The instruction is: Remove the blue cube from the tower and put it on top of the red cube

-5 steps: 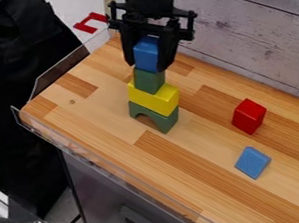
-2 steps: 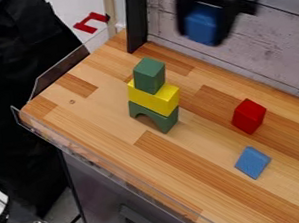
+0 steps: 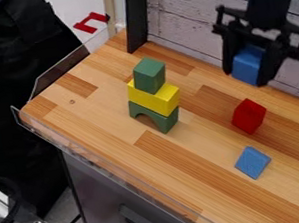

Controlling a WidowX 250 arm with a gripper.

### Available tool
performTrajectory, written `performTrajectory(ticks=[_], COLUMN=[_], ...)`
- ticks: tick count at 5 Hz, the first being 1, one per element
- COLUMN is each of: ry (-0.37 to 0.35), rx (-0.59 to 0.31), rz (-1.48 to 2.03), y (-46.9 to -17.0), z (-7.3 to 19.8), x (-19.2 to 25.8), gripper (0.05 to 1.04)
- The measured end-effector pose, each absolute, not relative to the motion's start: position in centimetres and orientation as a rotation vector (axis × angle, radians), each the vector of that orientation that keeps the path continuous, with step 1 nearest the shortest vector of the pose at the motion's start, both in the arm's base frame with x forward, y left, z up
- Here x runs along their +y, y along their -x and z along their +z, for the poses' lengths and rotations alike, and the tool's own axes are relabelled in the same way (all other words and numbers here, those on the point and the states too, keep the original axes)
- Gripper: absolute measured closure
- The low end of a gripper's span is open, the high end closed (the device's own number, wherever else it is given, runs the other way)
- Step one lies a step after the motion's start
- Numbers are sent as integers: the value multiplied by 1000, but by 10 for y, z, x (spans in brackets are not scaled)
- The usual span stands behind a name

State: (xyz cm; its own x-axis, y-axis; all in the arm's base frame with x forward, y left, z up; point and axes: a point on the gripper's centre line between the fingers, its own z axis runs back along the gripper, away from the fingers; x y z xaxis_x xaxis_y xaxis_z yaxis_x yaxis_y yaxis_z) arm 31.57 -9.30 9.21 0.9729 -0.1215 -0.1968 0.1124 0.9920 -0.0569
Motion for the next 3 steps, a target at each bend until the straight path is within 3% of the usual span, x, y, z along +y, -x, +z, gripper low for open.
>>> performTrajectory(ticks=[1, 3], ry=[50, 48], rx=[229, 242], rz=[-137, -144], y=[-318, -321], z=[74, 62], x=[-95, -95], gripper=[481, 481])
